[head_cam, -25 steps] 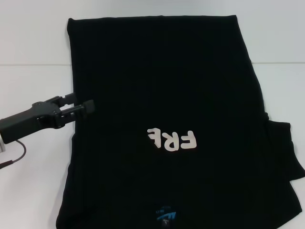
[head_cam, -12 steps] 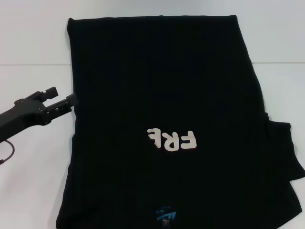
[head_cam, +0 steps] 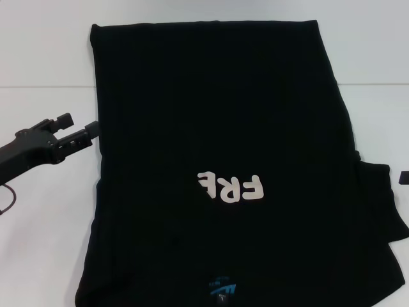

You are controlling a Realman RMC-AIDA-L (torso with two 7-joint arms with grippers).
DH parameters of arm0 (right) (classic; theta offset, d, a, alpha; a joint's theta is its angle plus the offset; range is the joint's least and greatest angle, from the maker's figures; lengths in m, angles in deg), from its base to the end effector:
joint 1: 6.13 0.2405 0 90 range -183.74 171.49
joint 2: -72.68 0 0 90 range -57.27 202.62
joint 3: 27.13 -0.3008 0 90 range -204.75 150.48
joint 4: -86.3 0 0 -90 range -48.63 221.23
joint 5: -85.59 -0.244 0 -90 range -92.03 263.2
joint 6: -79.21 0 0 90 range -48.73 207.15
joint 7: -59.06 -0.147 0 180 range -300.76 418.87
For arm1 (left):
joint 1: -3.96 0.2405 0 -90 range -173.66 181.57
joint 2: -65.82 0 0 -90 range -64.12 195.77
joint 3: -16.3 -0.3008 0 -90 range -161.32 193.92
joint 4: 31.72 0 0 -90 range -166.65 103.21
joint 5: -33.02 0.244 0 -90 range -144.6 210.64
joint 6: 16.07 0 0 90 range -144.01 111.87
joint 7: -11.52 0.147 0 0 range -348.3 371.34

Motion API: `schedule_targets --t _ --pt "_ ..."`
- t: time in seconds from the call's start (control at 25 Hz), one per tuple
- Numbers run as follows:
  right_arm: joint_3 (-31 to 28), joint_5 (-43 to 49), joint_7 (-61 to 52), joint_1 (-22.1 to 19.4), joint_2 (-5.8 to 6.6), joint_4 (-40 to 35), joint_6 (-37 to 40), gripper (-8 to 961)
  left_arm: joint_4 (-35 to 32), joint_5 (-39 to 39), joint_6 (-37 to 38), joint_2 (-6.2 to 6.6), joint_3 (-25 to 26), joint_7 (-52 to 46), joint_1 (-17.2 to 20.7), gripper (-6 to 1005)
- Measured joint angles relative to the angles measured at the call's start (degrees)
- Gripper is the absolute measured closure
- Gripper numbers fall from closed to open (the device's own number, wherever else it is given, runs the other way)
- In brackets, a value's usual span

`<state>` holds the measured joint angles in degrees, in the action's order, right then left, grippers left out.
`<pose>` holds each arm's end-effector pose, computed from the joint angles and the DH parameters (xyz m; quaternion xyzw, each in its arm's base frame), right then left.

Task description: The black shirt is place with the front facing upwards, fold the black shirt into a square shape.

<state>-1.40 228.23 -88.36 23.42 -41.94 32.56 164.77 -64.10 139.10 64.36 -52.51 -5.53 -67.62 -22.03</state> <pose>0.3935 0.3836 0.0902 -0.6623 0.6998 0.1408 0.2276 -0.3812 0.3751 0.0241 -0.8148 -0.3420 -0.3433 0.3181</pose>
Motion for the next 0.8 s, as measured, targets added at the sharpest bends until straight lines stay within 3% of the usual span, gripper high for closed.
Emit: schedule_targets --t 0.8 --pt "6.36 0.18 1.08 2.02 -0.22 6.46 -8.94 72 -0.06 0.01 -2.45 0.21 0.03 -0.06 -0.53 138"
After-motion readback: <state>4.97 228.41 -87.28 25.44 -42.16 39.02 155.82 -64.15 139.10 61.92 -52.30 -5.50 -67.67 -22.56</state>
